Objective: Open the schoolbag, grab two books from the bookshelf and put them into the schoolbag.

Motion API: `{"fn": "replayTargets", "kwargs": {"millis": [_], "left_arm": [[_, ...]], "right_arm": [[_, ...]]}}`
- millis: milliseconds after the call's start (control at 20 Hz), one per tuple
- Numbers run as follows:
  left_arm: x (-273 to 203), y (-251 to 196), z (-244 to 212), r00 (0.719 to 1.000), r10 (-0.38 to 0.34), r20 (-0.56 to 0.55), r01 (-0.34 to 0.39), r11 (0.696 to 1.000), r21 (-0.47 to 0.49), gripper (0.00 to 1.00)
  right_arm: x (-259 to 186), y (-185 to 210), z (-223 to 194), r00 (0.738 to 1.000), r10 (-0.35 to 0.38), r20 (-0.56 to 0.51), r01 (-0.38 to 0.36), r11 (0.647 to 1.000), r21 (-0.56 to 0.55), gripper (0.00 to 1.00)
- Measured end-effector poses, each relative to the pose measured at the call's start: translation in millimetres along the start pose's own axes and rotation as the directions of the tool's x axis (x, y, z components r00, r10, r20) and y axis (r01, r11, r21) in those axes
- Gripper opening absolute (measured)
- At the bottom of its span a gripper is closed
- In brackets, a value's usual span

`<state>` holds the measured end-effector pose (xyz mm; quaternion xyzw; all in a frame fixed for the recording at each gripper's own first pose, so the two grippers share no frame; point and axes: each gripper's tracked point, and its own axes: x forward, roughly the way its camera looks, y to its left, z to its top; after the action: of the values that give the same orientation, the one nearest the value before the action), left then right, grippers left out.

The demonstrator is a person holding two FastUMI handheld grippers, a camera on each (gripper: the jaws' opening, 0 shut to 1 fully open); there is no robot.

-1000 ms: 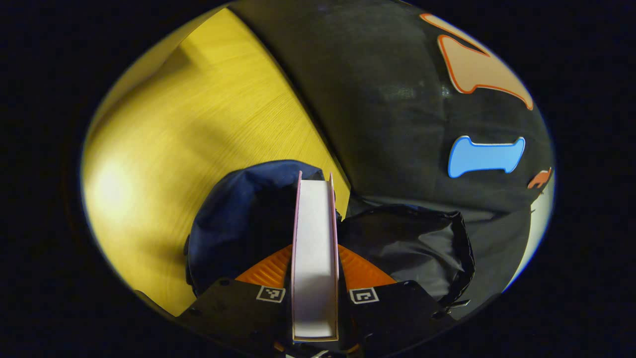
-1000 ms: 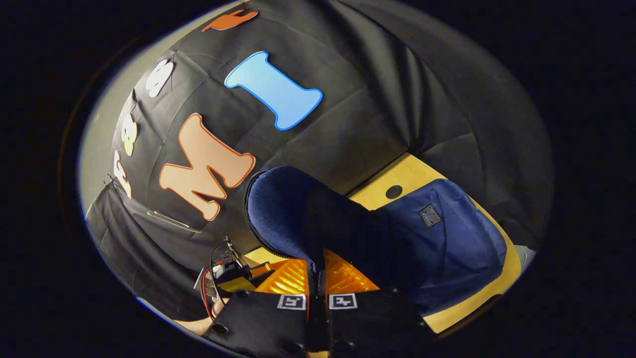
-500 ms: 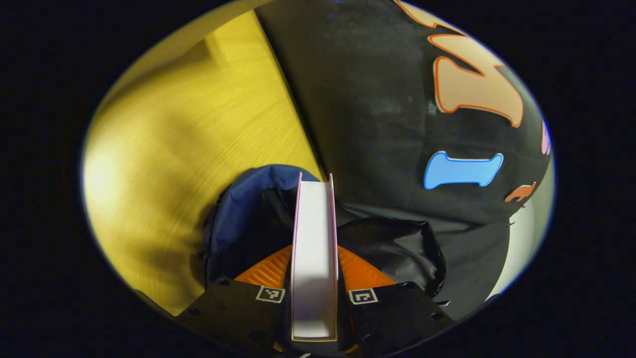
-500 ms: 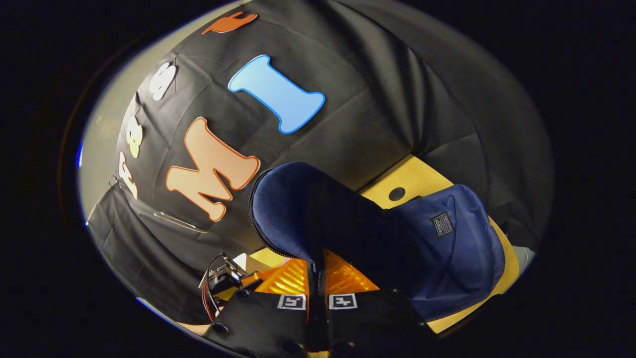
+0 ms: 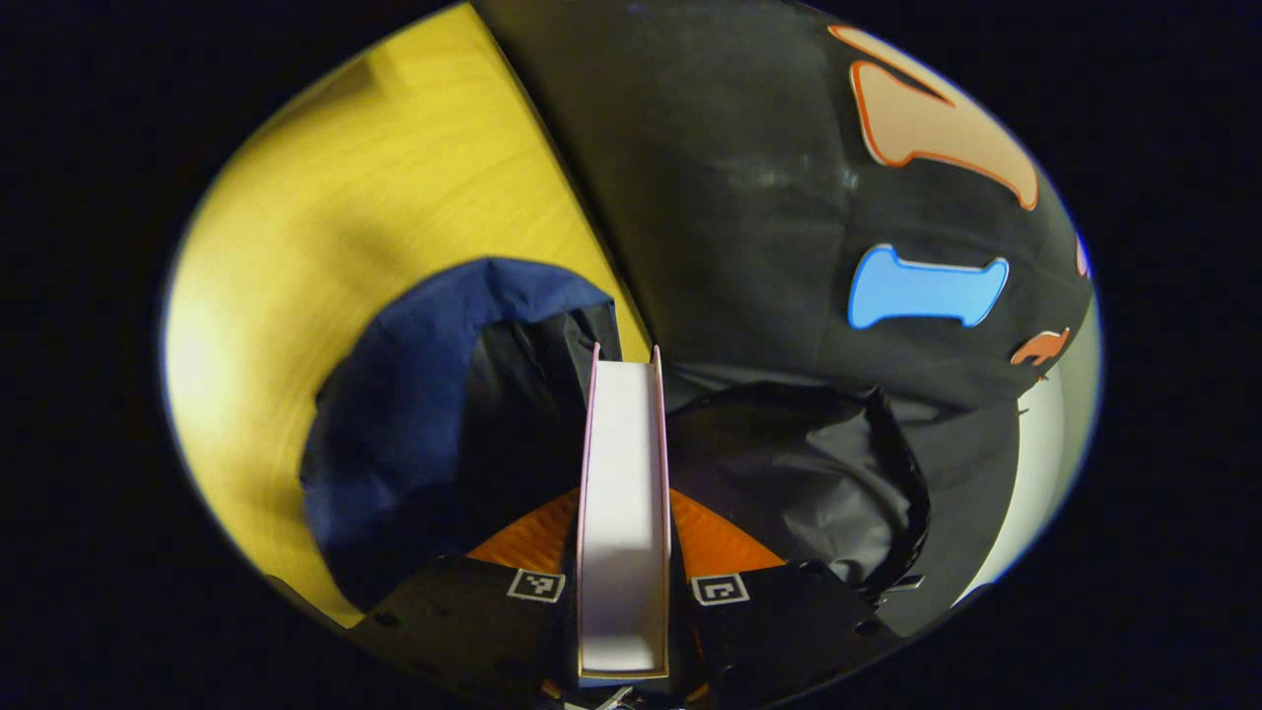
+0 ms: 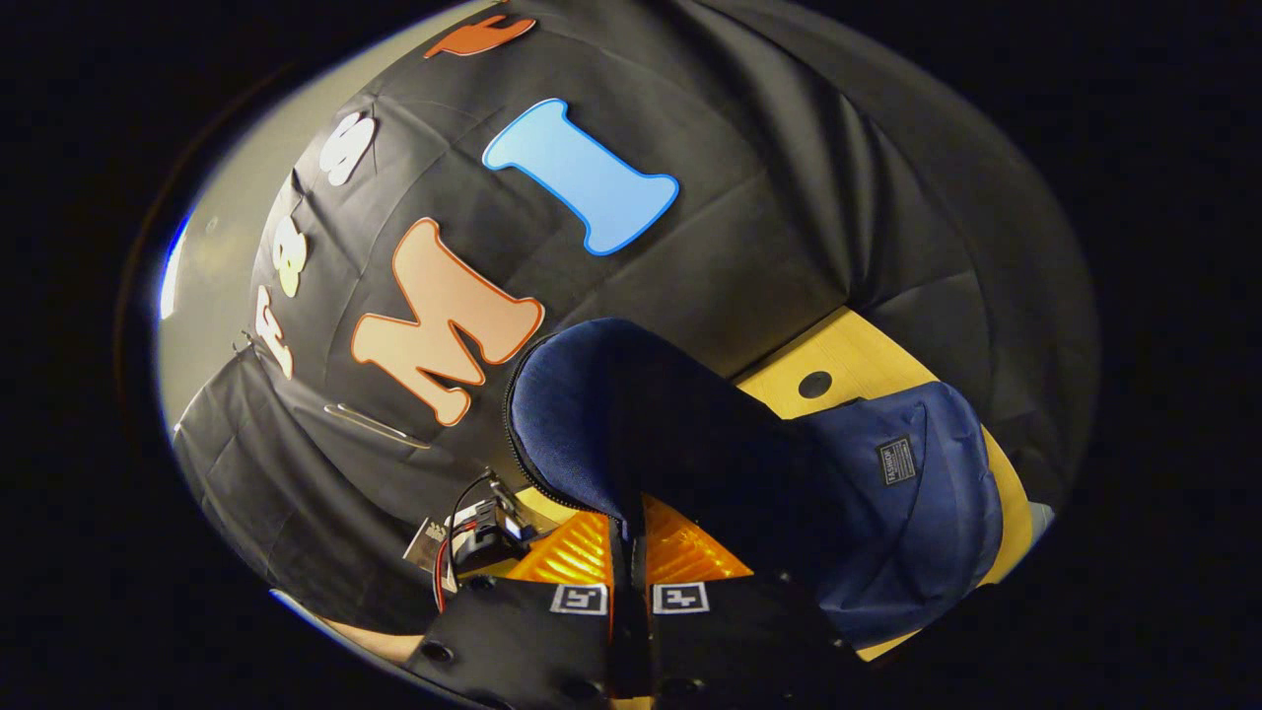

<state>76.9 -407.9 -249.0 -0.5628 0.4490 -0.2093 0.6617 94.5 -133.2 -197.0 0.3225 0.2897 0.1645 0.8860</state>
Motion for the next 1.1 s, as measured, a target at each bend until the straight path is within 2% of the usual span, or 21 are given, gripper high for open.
{"fn": "replayTargets", "kwargs": {"millis": [100,200,350,400,450,550,650,900,950,1000,1100], "left_arm": [[11,4,-11,0.999,0.022,-0.025,-0.022,1.000,-0.009,0.35],[16,9,-13,0.998,0.047,-0.039,-0.047,0.999,-0.010,0.29],[15,12,-12,0.994,0.094,-0.063,-0.092,0.995,0.033,0.34],[12,17,-8,0.988,0.140,-0.064,-0.136,0.989,0.061,0.37],[12,25,-8,0.977,0.203,-0.061,-0.195,0.975,0.108,0.47],[0,34,-1,0.949,0.312,-0.031,-0.297,0.927,0.230,0.68],[-9,31,5,0.926,0.378,0.012,-0.359,0.867,0.345,0.77],[-49,-2,23,0.912,0.393,0.117,-0.391,0.750,0.534,0.77],[-60,-7,31,0.910,0.389,0.145,-0.398,0.721,0.568,0.82],[-70,-11,39,0.907,0.382,0.178,-0.408,0.687,0.601,0.92],[-96,-24,56,0.897,0.365,0.249,-0.432,0.609,0.665,0.92]], "right_arm": [[2,-1,-2,1.000,-0.005,-0.009,0.005,1.000,-0.007,0.03],[2,-3,-2,1.000,-0.009,-0.013,0.009,1.000,-0.012,0.03],[2,-5,-3,1.000,-0.009,-0.015,0.009,1.000,-0.005,0.03],[3,-5,-4,1.000,-0.009,-0.015,0.009,1.000,-0.002,0.03],[4,-6,-4,1.000,-0.008,-0.017,0.008,1.000,0.000,0.03],[6,-6,-8,1.000,-0.011,-0.024,0.011,1.000,-0.003,0.03],[8,-5,-11,0.999,-0.014,-0.029,0.013,1.000,-0.012,0.03],[9,-4,-16,0.999,-0.022,-0.031,0.021,0.999,-0.025,0.04],[9,-4,-16,0.999,-0.023,-0.029,0.022,0.999,-0.023,0.03],[9,-5,-16,0.999,-0.024,-0.025,0.024,1.000,-0.020,0.03],[8,-4,-14,0.999,-0.028,-0.020,0.027,0.999,-0.018,0.03]]}}
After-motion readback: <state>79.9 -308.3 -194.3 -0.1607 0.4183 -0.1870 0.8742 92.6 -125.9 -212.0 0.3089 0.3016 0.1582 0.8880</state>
